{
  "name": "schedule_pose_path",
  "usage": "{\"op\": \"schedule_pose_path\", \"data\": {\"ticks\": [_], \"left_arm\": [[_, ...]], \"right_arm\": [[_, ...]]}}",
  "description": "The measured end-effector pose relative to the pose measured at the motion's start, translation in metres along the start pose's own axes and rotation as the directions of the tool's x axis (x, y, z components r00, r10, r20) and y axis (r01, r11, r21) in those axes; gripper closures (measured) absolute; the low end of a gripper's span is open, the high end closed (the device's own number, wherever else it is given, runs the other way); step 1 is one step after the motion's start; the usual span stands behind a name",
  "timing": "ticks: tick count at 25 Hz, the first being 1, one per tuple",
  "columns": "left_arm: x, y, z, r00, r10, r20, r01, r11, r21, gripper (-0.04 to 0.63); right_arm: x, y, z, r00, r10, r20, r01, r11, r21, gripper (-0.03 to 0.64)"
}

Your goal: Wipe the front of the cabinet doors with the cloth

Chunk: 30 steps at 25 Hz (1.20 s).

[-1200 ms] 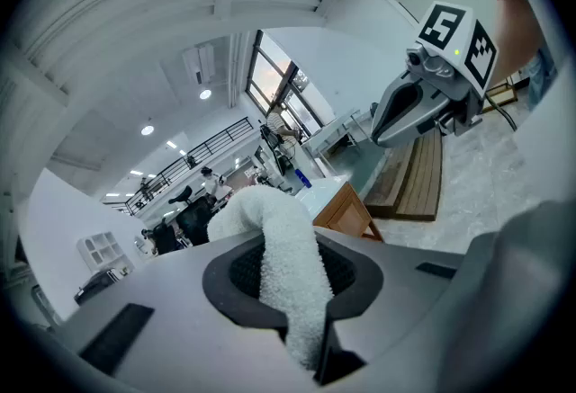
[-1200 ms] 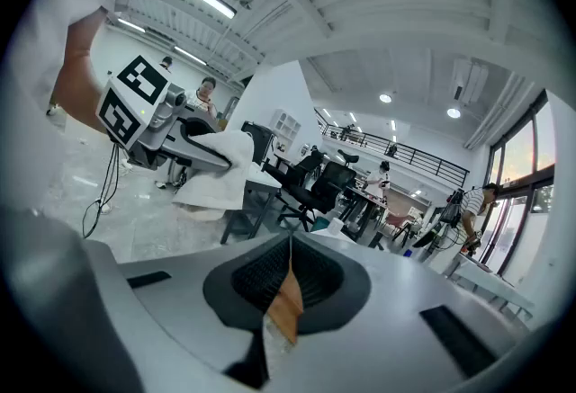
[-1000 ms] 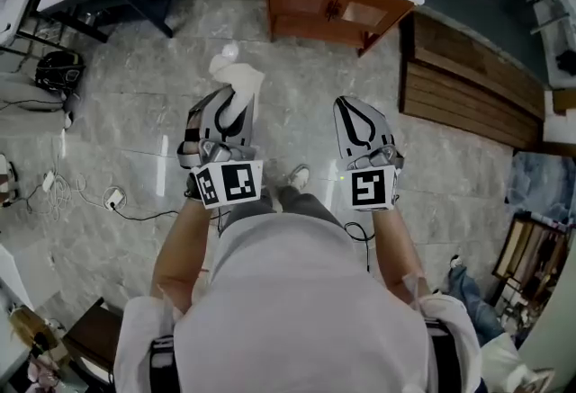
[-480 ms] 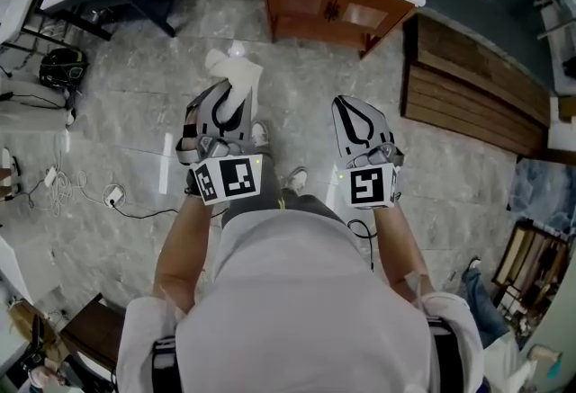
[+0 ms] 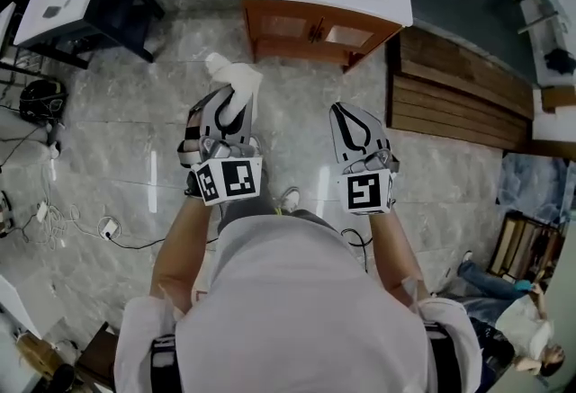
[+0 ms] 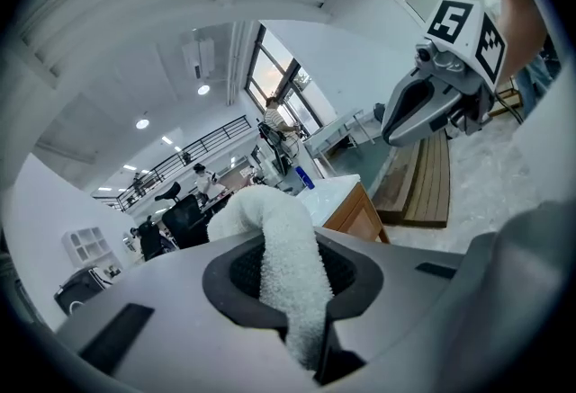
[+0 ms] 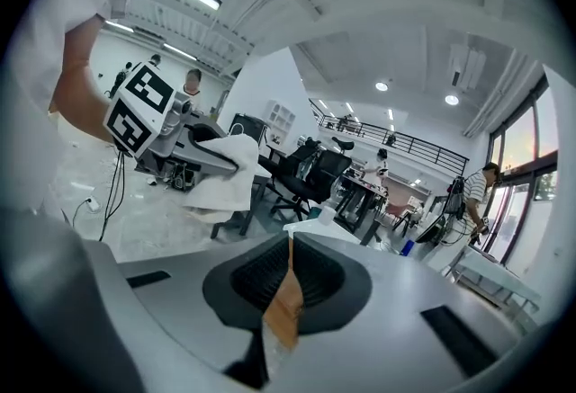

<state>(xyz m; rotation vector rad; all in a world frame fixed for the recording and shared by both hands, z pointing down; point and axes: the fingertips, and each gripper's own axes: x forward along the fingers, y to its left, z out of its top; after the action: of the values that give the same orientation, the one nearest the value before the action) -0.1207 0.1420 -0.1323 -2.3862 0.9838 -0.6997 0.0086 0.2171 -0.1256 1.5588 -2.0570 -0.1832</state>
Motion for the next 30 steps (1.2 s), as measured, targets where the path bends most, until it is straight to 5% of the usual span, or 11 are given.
{"op": "schedule_pose_path", "data": {"ticks": [13, 30], "left_arm": [[0.122, 0.097, -0.063, 0.997, -0.074, 0.011, 0.075, 0.997, -0.033, 0.52], [0.198, 0.082, -0.073, 0.994, -0.065, -0.083, 0.063, 0.998, -0.023, 0.52]], "right_arm": [[0.157, -0.029, 0.033, 0.997, -0.027, -0.078, 0.028, 1.0, 0.011, 0.574], [0.225, -0.072, -0.015, 0.997, 0.071, -0.035, -0.071, 0.997, -0.012, 0.574]]}}
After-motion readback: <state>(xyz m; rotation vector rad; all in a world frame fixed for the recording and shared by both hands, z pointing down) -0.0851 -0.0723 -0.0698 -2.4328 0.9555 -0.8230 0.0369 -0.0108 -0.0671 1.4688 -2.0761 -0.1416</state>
